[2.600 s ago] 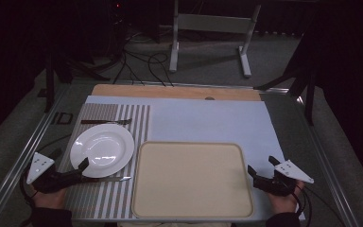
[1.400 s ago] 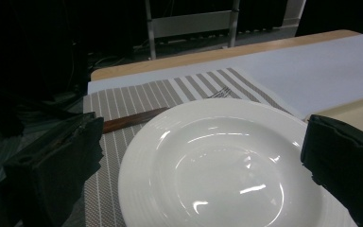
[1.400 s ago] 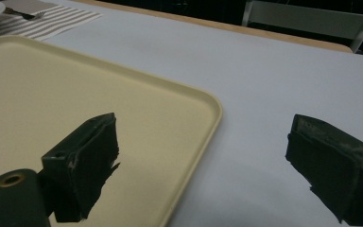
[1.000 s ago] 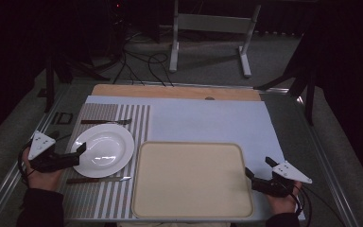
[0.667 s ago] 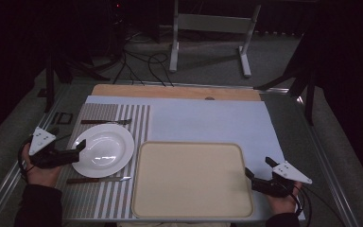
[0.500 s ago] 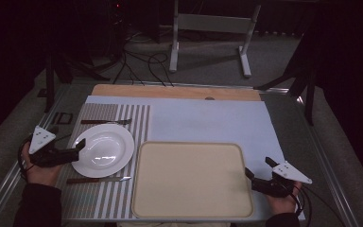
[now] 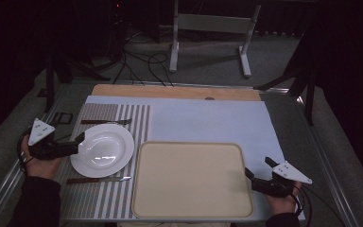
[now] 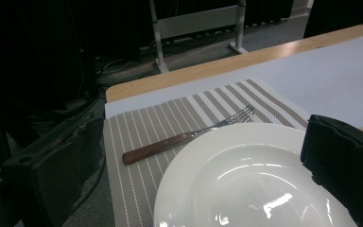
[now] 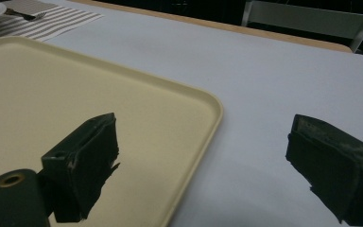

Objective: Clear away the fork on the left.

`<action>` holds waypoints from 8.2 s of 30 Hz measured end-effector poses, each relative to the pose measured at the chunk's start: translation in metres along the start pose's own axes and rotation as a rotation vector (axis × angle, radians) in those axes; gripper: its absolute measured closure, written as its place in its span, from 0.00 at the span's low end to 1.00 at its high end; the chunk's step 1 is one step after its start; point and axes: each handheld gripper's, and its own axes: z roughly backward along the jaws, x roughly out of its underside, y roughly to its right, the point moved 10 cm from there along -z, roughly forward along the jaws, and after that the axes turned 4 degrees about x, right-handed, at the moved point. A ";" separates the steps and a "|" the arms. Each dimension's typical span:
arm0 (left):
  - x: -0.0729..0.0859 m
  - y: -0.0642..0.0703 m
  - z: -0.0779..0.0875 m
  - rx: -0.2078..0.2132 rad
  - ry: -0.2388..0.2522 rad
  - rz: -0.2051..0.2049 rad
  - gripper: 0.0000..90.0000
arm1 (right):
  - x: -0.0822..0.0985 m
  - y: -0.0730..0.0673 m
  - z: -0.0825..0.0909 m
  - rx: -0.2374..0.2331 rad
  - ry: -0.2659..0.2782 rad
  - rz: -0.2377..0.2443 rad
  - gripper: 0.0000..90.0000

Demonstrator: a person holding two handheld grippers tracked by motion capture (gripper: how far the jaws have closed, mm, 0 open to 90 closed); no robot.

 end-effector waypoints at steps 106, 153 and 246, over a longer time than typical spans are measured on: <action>0.002 -0.066 -0.094 -0.020 -0.332 0.002 0.00 | 0.004 -0.002 -0.001 -0.014 -0.017 0.007 0.11; 0.027 -0.066 -0.135 -0.062 -0.494 -0.047 0.00 | 0.006 -0.001 0.001 -0.016 -0.025 0.002 0.11; 0.026 -0.048 -0.135 0.083 -0.516 0.081 0.85 | 0.013 0.001 0.001 -0.019 -0.052 -0.001 0.11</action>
